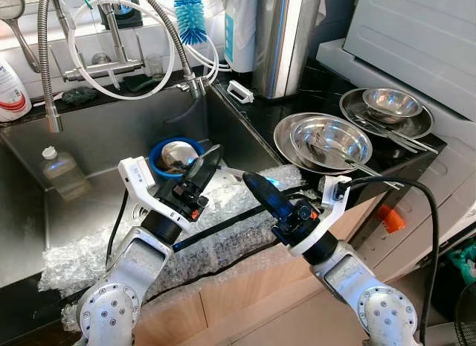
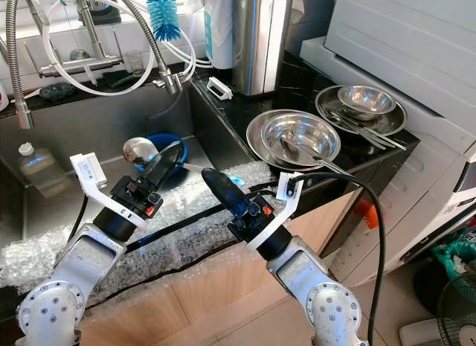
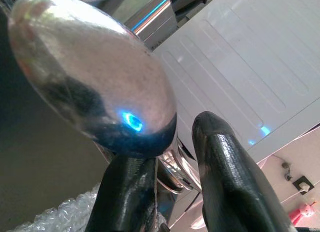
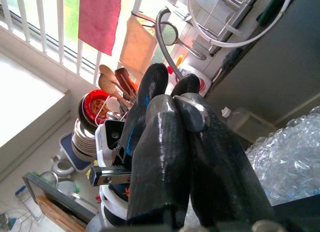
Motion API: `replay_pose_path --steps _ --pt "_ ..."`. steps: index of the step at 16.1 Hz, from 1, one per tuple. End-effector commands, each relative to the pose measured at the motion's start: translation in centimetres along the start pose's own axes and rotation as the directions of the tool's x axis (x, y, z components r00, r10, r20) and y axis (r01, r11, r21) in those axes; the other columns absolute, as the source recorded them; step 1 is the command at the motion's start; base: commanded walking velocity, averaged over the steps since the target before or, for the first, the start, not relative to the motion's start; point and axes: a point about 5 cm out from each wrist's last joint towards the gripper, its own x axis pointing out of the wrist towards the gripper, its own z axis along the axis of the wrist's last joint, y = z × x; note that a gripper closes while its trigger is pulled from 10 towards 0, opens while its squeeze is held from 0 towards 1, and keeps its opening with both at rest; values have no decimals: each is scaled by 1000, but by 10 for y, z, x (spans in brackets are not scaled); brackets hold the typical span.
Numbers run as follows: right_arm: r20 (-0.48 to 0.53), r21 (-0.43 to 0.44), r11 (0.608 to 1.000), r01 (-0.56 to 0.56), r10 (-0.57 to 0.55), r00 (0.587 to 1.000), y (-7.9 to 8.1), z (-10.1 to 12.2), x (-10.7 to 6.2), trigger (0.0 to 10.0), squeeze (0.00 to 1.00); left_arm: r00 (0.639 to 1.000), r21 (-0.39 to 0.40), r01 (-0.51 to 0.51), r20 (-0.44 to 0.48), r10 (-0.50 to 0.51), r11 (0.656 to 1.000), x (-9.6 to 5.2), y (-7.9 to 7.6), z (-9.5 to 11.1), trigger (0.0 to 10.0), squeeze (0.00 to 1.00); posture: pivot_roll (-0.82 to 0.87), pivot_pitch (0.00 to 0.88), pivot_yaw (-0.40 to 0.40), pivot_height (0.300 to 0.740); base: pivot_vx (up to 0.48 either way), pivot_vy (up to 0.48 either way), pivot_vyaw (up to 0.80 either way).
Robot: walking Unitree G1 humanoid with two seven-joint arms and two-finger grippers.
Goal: Kitchen organization
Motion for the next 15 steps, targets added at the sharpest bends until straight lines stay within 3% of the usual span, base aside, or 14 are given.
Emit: replay_pose_path --steps 1,9,11,12,13,15 --pt "-6 -24 1000 4 -4 1000 1 1 0 10000 0 1000 0 29 6 -29 1000 0 -6 2 0 0 -13 14 -27 740 0 0 0" --pt "15 -49 999 7 -6 1000 0 3 0 10000 0 998 -28 7 57 -6 1000 -1 -2 7 0 0 -11 13 -28 740 0 0 0" --pt "24 -62 998 0 2 1000 1 4 0 10000 0 990 -73 -11 141 21 997 -1 1 18 0 0 -12 14 -28 740 0 0 0" --pt "26 -61 998 0 1 1000 1 5 0 10000 812 983 -98 -3 181 21 995 -1 1 24 0 0 -12 14 -28 740 0 0 0" --pt "24 -64 998 2 -1 1000 1 5 -1 10000 1000 977 -107 4 214 19 994 -1 1 31 0 0 -10 15 -28 740 0 0 0" --pt "20 -67 998 3 -1 1000 1 5 -1 10000 1000 976 -94 -3 214 23 996 -2 3 33 0 0 -10 16 -28 740 0 0 0"
